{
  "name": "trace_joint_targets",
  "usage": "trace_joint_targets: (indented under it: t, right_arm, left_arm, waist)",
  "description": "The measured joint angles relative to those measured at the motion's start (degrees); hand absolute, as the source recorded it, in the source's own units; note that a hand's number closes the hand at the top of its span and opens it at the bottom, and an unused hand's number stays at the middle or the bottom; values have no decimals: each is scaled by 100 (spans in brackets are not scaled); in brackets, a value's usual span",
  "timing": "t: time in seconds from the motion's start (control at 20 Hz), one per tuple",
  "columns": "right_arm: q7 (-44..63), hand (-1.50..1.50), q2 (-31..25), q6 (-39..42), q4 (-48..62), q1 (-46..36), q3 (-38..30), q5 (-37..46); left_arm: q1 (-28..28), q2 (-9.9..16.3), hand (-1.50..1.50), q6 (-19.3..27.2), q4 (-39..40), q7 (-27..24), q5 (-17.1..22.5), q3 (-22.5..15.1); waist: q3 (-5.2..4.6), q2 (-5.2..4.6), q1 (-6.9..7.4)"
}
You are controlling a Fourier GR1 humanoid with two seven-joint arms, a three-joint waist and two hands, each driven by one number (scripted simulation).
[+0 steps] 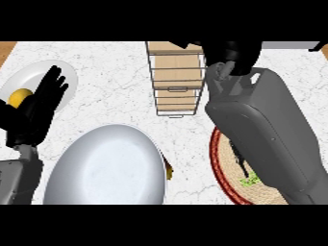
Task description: Pick the tomato from the placemat and place it in the tiered shelf
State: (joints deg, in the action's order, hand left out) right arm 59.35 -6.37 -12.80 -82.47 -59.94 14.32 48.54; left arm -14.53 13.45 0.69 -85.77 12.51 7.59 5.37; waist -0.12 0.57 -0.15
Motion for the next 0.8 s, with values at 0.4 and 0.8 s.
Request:
trace_joint_targets:
  t: [0.4,0.8]
  right_arm:
    - [-408,150,-250,106,-349,646,-420,-115]
    - [-784,-150,-454,-294,132,1072,-983,98]
  left_arm:
    - [-38,-68,0,-25,43,-11,-91,-34]
    - [-72,-82,0,-13,-121,169,-96,-12]
  waist:
    - [8,-10,9]
    - [13,-44,35]
